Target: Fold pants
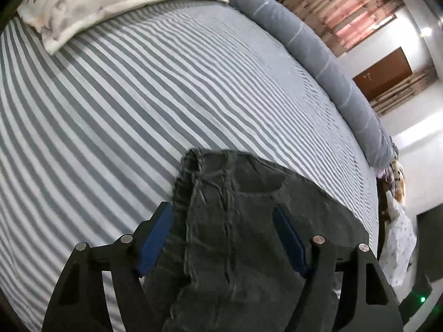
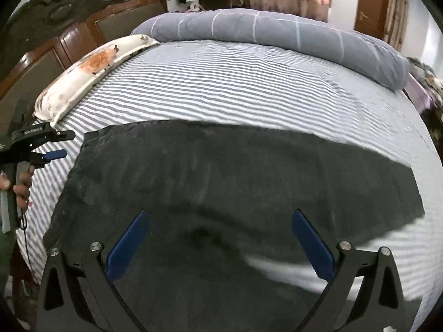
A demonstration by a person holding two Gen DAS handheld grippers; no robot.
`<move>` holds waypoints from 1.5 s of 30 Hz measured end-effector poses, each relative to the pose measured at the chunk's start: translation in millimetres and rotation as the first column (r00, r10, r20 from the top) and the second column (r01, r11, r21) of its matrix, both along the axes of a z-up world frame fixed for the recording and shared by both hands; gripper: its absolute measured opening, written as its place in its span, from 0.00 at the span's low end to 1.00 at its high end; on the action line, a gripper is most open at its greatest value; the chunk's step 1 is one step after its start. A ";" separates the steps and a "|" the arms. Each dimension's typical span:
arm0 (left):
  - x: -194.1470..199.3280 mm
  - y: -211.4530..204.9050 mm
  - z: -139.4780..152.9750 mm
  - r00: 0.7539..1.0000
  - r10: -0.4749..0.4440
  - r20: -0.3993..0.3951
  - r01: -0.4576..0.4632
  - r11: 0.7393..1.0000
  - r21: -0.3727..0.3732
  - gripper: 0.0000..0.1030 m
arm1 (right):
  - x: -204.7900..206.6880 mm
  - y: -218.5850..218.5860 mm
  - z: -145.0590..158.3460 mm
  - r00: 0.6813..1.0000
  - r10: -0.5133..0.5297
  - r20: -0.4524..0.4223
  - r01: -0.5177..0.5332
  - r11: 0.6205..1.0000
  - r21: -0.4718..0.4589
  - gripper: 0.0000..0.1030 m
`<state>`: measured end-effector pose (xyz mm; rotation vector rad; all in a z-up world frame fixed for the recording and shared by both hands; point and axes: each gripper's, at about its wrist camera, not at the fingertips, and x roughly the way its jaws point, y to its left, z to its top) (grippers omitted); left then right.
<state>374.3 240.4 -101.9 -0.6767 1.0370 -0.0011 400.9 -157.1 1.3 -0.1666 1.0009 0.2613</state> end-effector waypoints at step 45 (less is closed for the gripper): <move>38.6 3.9 -36.1 0.980 0.022 0.198 -0.003 0.996 -0.093 0.06 | 189.1 44.4 -49.9 0.927 0.373 -0.050 -0.376 0.921 -0.101 0.00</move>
